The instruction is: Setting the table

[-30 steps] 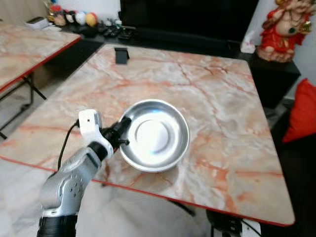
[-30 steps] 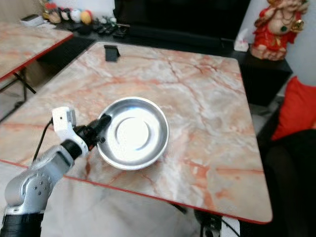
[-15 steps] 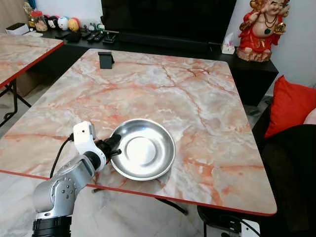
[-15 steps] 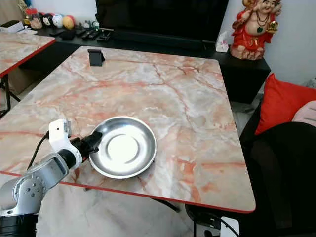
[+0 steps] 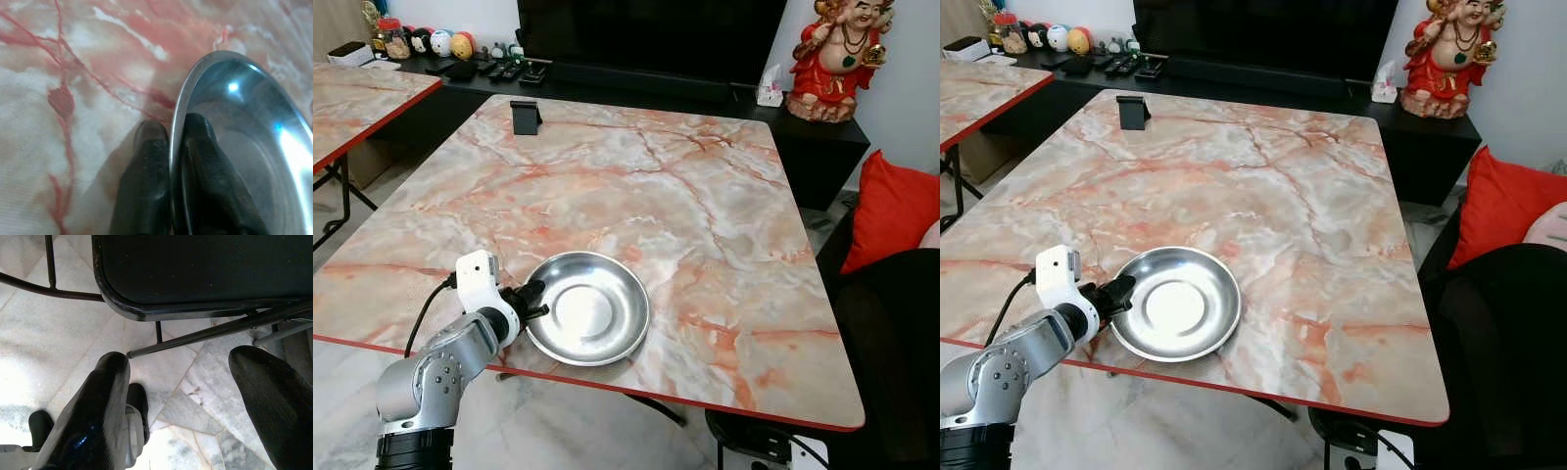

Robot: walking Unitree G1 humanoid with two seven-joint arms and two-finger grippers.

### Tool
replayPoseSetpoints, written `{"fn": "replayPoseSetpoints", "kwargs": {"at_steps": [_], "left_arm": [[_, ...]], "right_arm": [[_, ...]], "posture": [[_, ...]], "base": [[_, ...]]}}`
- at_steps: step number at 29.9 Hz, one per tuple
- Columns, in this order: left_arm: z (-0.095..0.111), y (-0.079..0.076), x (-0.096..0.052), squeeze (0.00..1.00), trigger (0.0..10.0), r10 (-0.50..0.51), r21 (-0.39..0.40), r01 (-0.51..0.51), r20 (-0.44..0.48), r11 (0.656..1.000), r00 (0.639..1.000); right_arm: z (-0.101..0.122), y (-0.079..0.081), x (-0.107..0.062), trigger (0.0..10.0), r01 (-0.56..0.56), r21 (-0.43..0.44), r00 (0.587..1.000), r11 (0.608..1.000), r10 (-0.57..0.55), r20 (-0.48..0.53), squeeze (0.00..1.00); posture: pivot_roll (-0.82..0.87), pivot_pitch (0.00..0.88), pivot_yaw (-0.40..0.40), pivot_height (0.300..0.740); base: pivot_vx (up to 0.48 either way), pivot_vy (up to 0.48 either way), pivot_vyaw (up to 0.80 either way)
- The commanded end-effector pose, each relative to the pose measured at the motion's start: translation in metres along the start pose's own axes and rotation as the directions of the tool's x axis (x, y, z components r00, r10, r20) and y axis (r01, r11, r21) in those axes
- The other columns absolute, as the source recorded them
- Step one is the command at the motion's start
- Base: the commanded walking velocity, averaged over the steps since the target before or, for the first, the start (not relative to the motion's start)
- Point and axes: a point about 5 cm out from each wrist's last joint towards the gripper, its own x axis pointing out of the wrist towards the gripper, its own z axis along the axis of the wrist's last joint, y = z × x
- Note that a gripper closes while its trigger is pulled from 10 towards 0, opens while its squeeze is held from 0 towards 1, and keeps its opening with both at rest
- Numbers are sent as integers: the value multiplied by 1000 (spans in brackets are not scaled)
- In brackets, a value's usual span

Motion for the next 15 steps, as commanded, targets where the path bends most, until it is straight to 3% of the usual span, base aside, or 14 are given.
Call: {"fn": "replayPoseSetpoints", "kwargs": {"at_steps": [1, 15], "left_arm": [[-1, -2, 0, 1000, 10000, 1, 20, -1, -15, 1000, 1000], [1, -3, 1, 1000, 10000, 36, 137, -36, 3, 990, 999]], "right_arm": [[1, -2, 0, 10000, 5, 1, 1000, 1000, -5, -2, 0], [2, -2, 0, 10000, -1, -3, 1000, 1000, 1, -2, 0]], "posture": [[112, 0, -61, 740], [112, 0, -65, 740]], "base": [[0, 0, 0], [0, 0, 0]]}}
